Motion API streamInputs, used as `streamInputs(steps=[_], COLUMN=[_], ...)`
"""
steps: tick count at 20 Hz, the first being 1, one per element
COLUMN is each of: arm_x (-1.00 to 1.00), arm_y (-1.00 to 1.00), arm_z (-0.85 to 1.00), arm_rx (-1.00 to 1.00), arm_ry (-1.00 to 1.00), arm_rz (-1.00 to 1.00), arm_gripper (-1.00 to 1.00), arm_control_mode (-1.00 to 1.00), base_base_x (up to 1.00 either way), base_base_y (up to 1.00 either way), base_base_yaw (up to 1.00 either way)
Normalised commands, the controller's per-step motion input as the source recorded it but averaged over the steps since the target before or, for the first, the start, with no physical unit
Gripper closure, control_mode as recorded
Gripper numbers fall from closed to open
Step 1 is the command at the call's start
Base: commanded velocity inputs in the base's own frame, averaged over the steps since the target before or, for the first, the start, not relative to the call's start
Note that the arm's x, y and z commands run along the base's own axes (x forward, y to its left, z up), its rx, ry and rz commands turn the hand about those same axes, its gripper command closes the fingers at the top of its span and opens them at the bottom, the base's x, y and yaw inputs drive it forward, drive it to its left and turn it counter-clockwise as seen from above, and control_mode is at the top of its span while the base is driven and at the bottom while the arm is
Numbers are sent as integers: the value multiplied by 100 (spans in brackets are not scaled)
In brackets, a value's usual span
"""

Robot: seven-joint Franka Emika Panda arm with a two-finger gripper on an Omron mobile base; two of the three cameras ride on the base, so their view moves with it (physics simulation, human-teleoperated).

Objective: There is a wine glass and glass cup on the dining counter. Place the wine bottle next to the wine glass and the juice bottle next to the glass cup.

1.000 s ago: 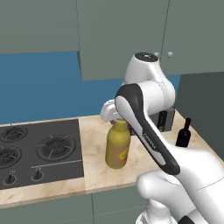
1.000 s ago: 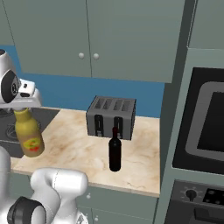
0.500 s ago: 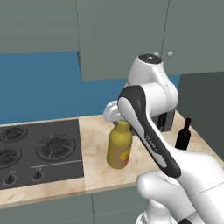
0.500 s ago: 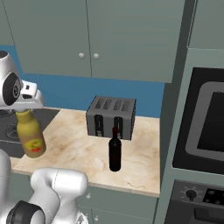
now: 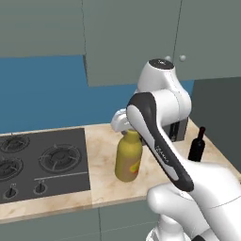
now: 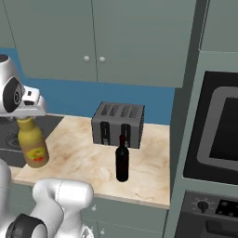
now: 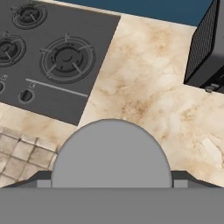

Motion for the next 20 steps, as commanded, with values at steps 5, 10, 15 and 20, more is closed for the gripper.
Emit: streamInputs(steps=[5,10,15,20], arm_x=[0,0,0,0], arm_y=[0,0,0,0], arm_z=[0,0,0,0], arm_rx=[0,0,0,0], arm_ry=[0,0,0,0], arm_rz=[0,0,0,0], arm_gripper=[100,100,100,100], arm_control_mode=[100,100,100,100], base_base_x=[-49,-48,-17,-8], base_base_y=[0,0,-2,0], base_base_yaw=[0,35,99,100])
